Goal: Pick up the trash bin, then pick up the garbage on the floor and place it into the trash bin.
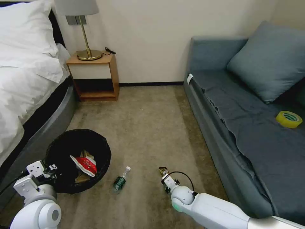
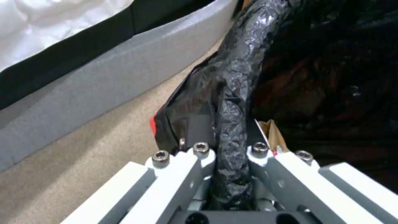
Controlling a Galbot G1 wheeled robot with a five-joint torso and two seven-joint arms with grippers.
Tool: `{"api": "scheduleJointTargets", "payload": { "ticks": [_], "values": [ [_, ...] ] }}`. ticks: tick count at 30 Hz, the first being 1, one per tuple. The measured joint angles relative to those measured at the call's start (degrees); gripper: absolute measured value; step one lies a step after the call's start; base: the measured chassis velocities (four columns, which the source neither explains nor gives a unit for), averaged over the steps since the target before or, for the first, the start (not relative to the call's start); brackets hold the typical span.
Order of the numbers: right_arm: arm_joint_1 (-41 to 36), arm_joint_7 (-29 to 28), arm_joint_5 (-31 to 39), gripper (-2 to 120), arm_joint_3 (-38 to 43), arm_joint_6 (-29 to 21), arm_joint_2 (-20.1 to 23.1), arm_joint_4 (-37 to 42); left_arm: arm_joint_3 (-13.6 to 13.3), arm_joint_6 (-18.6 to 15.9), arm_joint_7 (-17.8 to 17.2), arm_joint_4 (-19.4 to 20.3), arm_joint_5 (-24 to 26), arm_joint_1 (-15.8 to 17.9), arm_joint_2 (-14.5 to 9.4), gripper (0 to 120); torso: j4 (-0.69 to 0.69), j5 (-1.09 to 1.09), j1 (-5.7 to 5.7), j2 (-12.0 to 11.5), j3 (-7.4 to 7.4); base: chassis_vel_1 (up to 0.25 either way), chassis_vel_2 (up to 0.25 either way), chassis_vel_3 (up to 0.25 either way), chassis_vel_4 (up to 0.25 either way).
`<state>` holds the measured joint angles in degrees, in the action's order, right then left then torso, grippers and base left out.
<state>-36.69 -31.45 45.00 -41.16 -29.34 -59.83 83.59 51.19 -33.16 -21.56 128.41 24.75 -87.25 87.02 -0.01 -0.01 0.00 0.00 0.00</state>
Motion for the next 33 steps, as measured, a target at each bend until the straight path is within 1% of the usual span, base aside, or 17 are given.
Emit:
{"api": "scheduleJointTargets", "payload": {
  "ticks": [1,2,5,7,8,10,11,12,13,15,17,19,21,28,30,31,33],
  "values": [
    [0.56,-0.45,0.47,0,0.51,-0.01,0.34,2.56,-0.18,0.00,-0.01,0.02,-0.04,0.00,0.04,3,-0.01,0.00,0.00,0.00,0.00,0.000,0.000,0.000,0.000],
    [0.56,-0.45,0.47,0,0.51,-0.01,0.34,2.56,-0.18,0.00,-0.01,0.02,-0.04,0.00,0.04,3,-0.01,0.00,0.00,0.00,0.00,0.000,0.000,0.000,0.000],
    [3.27,-1.85,2.92,0,1.78,0.42,0.43,12.48,-1.15,0.00,0.00,0.05,-0.28,0.01,0.19,3,0.00,0.00,0.00,0.00,0.00,0.000,0.000,0.000,0.000],
    [5.39,-2.47,6.29,0,1.81,2.25,-0.73,17.69,-1.73,0.00,0.00,0.02,-0.36,-0.05,0.24,3,-0.01,-0.01,0.00,0.00,0.00,0.000,0.000,0.000,0.000],
    [5.39,-2.47,6.29,0,1.81,2.25,-0.73,17.69,-1.73,0.00,0.00,0.02,-0.36,-0.05,0.24,3,-0.01,-0.01,0.00,0.00,0.00,0.000,0.000,0.000,0.000],
    [8.27,-2.91,10.22,0,1.32,5.38,-4.09,22.08,-2.11,0.00,-0.01,-0.04,-0.59,-0.10,0.33,3,0.01,-0.01,0.00,0.00,0.00,0.000,0.000,0.000,0.000],
    [9.19,-3.11,11.32,0,1.09,5.95,-5.49,23.01,-2.25,0.00,-0.02,-0.04,-0.73,-0.13,0.35,3,0.02,0.00,0.00,0.00,0.00,0.000,0.000,0.000,0.000],
    [10.77,-3.56,13.07,0,0.55,6.63,-8.05,24.18,-2.48,0.01,-0.03,0.00,-0.93,-0.16,0.38,3,0.03,0.00,0.00,0.00,0.00,0.000,0.000,0.000,0.000],
    [10.77,-3.56,13.07,0,0.55,6.63,-8.05,24.18,-2.48,0.01,-0.03,0.00,-0.93,-0.16,0.38,3,0.03,0.00,0.00,0.00,0.00,0.000,0.000,0.000,0.000],
    [13.61,-4.68,15.21,0,-0.78,7.71,-11.83,24.96,-2.78,0.00,-0.03,0.19,-1.22,-0.17,0.50,3,0.03,-0.02,0.00,0.00,0.00,0.000,0.000,0.000,0.000],
    [15.79,-5.31,16.11,0,-2.60,8.62,-14.41,24.65,-3.06,0.01,-0.05,0.41,-1.52,-0.12,0.72,3,0.03,-0.01,0.00,0.00,0.00,0.000,0.000,0.000,0.000],
    [16.41,-5.57,16.38,0,-3.28,8.77,-15.29,24.33,-3.16,0.01,-0.05,0.46,-1.59,-0.11,0.80,3,0.02,-0.01,0.00,0.00,0.00,0.000,0.000,0.000,0.000],
    [17.13,-6.51,17.19,0,-5.27,8.88,-17.53,23.26,-3.30,0.00,-0.05,0.67,-1.74,-0.06,1.06,3,0.01,-0.02,0.00,0.00,0.00,0.000,0.000,0.000,0.000],
    [17.13,-6.97,16.33,0,-9.24,8.75,-19.27,20.23,-3.32,-0.15,-0.09,1.64,-1.76,-0.12,1.39,3,0.01,-0.01,0.00,0.00,0.00,0.000,0.000,0.000,0.000],
    [17.03,-6.96,15.75,6,-10.35,8.72,-19.41,19.56,-3.34,-0.19,-0.09,1.87,-1.75,-0.23,1.60,3,0.01,0.00,0.00,0.00,0.00,0.000,0.000,0.000,0.000],
    [17.03,-6.96,15.75,6,-10.35,8.72,-19.41,19.56,-3.34,-0.19,-0.09,1.87,-1.75,-0.23,1.60,3,0.01,0.00,0.00,0.00,0.00,0.000,0.000,0.000,0.000],
    [16.96,-6.88,15.48,13,-10.44,8.73,-19.43,19.52,-3.35,-0.19,-0.11,1.96,-1.75,-0.32,1.65,3,0.01,0.00,0.00,0.00,0.00,0.000,0.000,0.000,0.000]
  ]
}}
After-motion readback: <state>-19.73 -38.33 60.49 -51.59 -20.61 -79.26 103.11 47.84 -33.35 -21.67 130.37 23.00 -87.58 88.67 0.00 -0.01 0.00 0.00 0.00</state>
